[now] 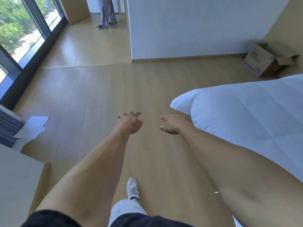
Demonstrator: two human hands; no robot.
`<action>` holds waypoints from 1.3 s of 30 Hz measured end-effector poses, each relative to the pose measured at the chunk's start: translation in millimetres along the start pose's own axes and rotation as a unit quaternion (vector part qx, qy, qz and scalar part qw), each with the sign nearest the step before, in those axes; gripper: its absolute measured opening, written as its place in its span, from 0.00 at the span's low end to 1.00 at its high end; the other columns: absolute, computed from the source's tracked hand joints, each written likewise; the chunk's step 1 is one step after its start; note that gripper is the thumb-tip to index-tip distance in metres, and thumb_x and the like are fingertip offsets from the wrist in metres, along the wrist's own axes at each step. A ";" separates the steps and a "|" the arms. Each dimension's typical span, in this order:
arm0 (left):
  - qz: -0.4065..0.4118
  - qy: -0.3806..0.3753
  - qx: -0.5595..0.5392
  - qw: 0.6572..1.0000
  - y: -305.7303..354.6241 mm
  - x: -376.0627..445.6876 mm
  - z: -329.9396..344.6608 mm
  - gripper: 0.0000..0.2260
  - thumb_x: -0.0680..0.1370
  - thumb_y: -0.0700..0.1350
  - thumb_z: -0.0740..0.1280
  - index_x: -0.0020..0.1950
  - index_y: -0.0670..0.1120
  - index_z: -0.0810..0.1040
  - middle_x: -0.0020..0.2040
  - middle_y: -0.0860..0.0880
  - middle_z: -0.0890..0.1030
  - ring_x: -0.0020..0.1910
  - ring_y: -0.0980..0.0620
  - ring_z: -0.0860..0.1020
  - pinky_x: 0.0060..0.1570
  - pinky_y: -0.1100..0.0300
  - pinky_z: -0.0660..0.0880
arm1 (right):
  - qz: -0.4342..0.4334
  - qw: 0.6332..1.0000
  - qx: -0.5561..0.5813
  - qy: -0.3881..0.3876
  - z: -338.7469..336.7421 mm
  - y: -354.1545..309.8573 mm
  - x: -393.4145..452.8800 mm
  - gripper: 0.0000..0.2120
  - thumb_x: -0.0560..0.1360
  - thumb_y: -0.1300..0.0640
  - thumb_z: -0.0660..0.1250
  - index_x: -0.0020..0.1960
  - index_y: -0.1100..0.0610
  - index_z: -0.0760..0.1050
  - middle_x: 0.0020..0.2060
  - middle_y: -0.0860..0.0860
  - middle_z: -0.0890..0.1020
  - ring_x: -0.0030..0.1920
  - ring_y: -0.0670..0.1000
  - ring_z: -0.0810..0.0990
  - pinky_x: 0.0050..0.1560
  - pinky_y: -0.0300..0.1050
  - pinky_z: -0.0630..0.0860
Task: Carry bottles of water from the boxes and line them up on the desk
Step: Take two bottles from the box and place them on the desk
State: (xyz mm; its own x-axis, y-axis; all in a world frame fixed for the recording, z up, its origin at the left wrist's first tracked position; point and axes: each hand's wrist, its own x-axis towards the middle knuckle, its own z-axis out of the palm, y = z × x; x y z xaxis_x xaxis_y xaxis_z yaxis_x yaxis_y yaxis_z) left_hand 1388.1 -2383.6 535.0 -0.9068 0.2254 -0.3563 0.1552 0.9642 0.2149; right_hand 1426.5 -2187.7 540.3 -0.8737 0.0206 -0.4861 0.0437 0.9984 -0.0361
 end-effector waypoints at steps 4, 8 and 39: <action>0.010 -0.020 0.001 1.000 -24.4 77.9 -36.7 0.24 0.83 0.53 0.56 0.79 0.56 0.62 0.78 0.50 0.65 0.76 0.44 0.64 0.73 0.48 0.60 | 0.008 1.000 0.013 -0.014 -46.5 -25.2 66.1 0.28 0.81 0.41 0.55 0.80 0.44 0.55 0.78 0.50 0.62 0.76 0.56 0.61 0.73 0.56 0.62; 0.024 -0.018 0.011 0.999 -41.6 147.8 -71.1 0.24 0.82 0.52 0.56 0.79 0.55 0.63 0.78 0.49 0.67 0.75 0.43 0.65 0.72 0.47 0.61 | 0.010 1.000 0.026 -0.005 -84.4 -39.5 126.6 0.28 0.81 0.41 0.55 0.79 0.44 0.55 0.78 0.49 0.62 0.76 0.56 0.60 0.73 0.56 0.62; 0.074 -0.023 0.088 0.993 45.1 731.6 -274.5 0.24 0.82 0.54 0.55 0.79 0.58 0.61 0.78 0.52 0.65 0.76 0.46 0.64 0.71 0.47 0.60 | 0.052 0.994 0.098 0.004 -355.7 119.7 639.1 0.29 0.79 0.41 0.59 0.79 0.42 0.57 0.78 0.48 0.62 0.76 0.55 0.61 0.74 0.53 0.61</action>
State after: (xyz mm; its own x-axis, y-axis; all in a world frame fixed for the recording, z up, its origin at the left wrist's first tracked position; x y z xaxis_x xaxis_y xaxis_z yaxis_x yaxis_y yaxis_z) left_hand 624.1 -2213.6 533.6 -0.8506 0.3682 -0.3754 0.3549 0.9288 0.1068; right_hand 701.0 -2036.2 535.8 -0.8632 0.1252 -0.4890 0.2271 0.9615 -0.1548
